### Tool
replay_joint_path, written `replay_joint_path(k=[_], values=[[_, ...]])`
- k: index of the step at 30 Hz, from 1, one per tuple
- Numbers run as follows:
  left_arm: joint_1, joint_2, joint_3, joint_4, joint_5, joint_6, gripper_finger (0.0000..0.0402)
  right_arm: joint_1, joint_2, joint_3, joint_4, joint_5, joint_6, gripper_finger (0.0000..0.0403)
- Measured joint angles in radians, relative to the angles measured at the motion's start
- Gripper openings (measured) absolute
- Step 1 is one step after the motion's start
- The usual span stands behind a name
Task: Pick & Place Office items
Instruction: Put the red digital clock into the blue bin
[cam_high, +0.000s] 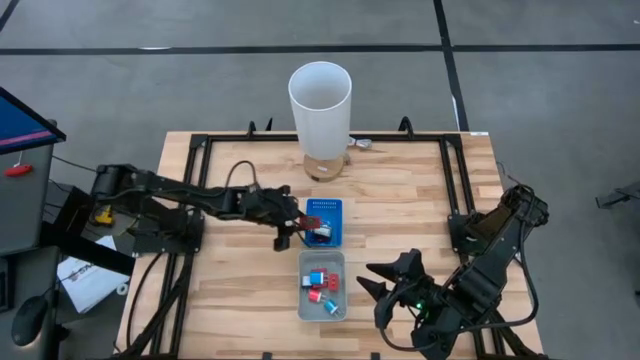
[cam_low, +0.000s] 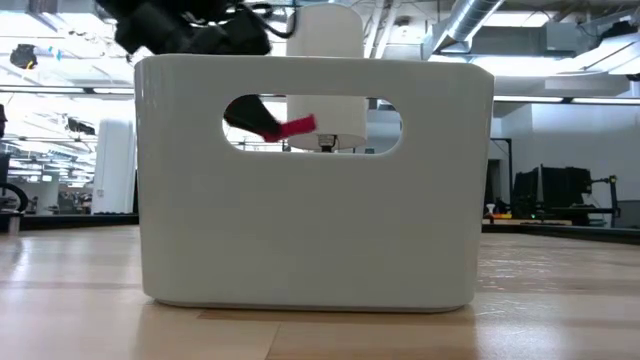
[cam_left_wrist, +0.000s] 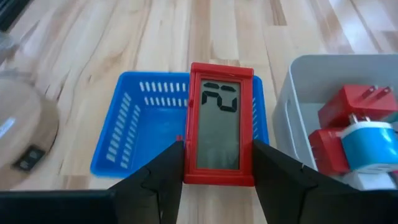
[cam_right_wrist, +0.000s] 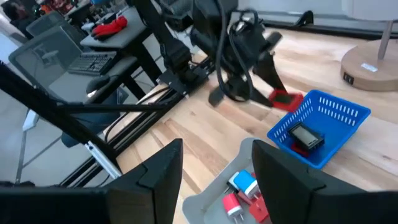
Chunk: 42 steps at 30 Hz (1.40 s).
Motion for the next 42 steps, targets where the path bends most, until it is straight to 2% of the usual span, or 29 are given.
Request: replay_joint_path(k=[6, 10, 14, 21, 31, 42], values=[[0.022, 0.135, 0.145, -0.029, 0.062, 0.049, 0.0161, 0.000, 0.000, 0.000, -0.001, 0.010, 0.015, 0.0185], [0.039, 0.189, 0.248, -0.151, 0.078, 0.088, 0.0161, 0.000, 0.000, 0.000, 0.000, 0.010, 0.019, 0.0185], [0.056, 0.222, 0.307, -0.206, 0.129, 0.123, 0.0161, 0.001, 0.000, 0.000, -0.003, 0.010, 0.022, 0.0185], [0.060, 0.282, 0.305, -0.272, 0.169, 0.116, 0.0161, 0.001, 0.000, 0.000, -0.013, 0.010, 0.023, 0.0185], [0.056, 0.349, 0.305, -0.224, 0.199, 0.098, 0.0161, 0.000, 0.000, 0.000, -0.026, 0.008, 0.043, 0.0185], [0.082, 0.352, 0.300, -0.194, 0.187, 0.098, 0.0161, 0.000, 0.000, 0.000, -0.030, 0.006, 0.071, 0.0185]])
